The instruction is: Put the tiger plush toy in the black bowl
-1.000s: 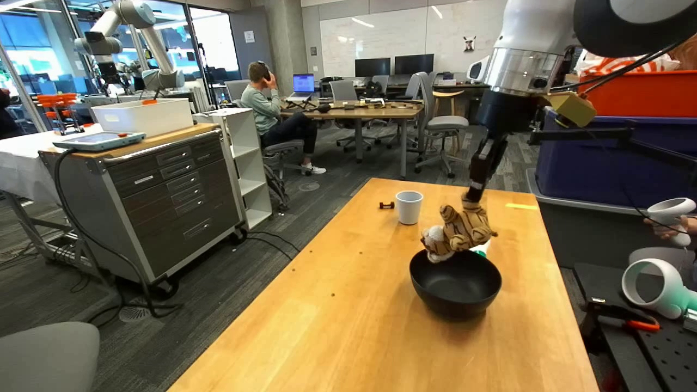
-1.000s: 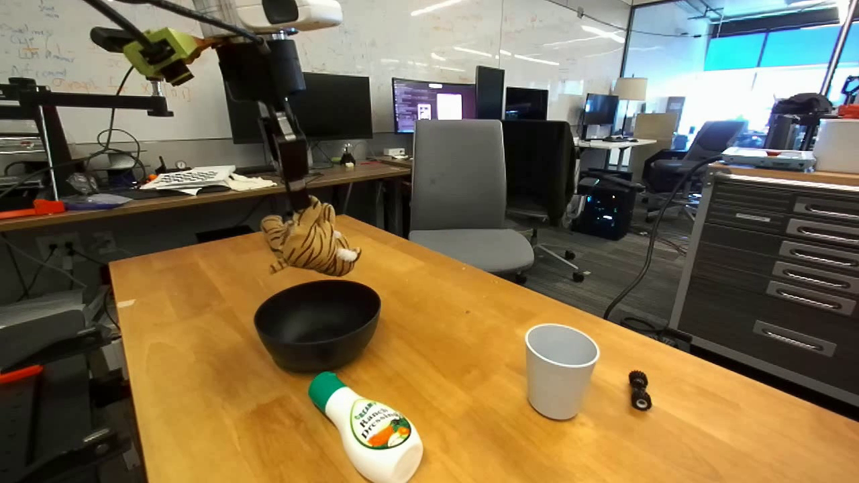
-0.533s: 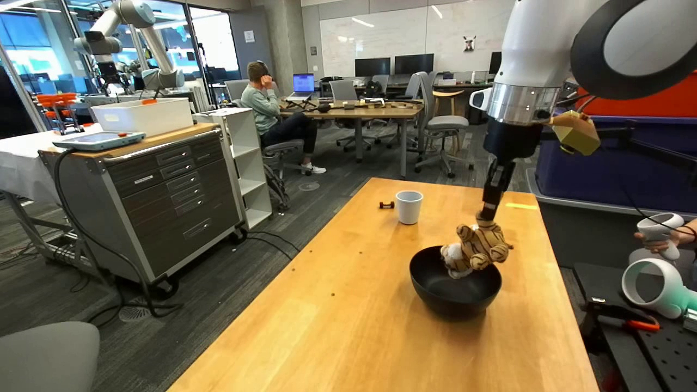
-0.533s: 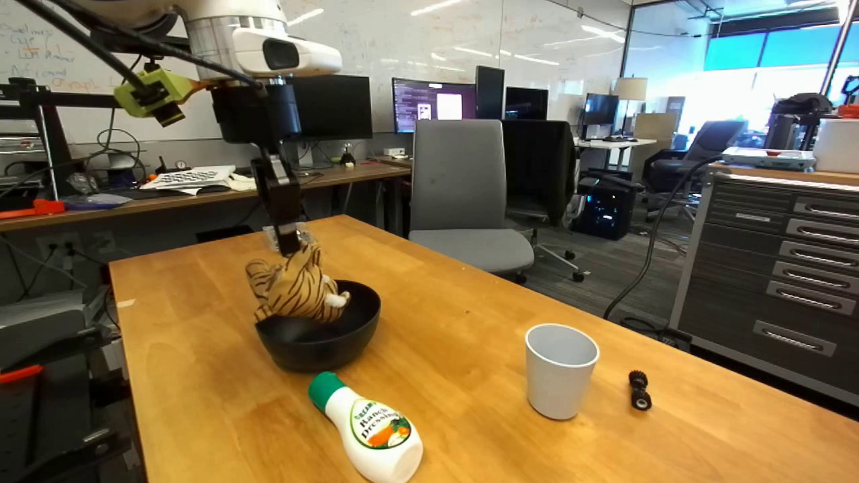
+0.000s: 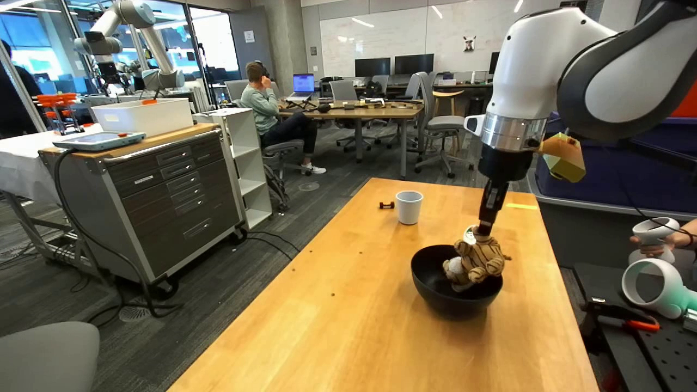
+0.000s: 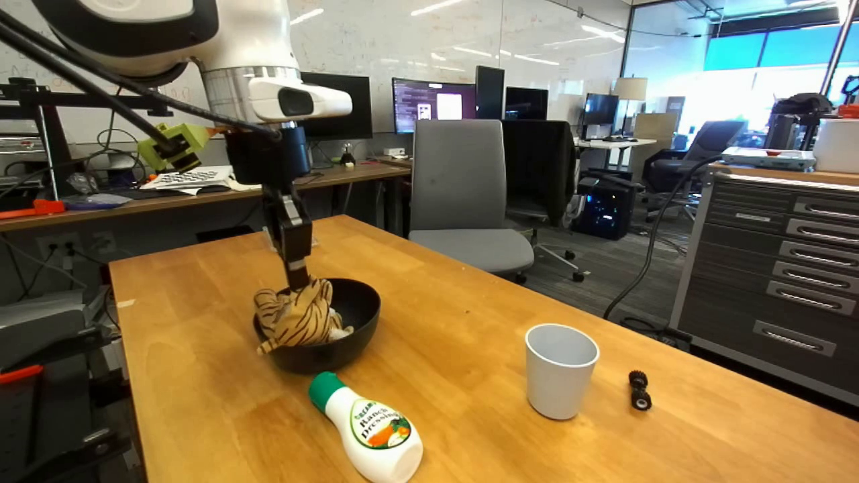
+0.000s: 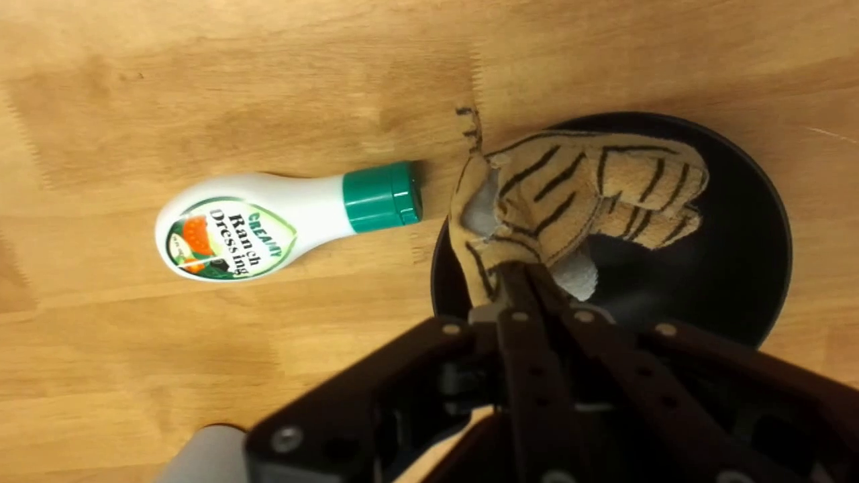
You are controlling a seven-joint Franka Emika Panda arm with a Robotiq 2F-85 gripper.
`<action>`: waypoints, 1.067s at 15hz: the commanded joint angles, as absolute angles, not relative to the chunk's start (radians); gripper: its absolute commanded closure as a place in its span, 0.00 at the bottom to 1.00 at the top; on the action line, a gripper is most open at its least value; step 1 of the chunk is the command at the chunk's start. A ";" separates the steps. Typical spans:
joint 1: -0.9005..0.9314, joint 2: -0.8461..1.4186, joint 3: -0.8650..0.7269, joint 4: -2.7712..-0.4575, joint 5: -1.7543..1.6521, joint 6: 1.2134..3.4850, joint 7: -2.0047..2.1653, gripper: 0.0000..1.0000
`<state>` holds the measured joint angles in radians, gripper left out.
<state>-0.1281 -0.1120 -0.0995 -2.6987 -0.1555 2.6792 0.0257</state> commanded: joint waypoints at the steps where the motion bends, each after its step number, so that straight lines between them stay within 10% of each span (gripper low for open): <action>1: -0.136 -0.080 -0.094 -2.688 -0.199 2.717 0.049 0.99; 13: -0.126 -0.102 -0.093 -2.672 -0.194 2.726 0.051 0.04; 16: -0.133 -0.130 -0.088 -2.661 -0.225 2.717 0.084 0.00</action>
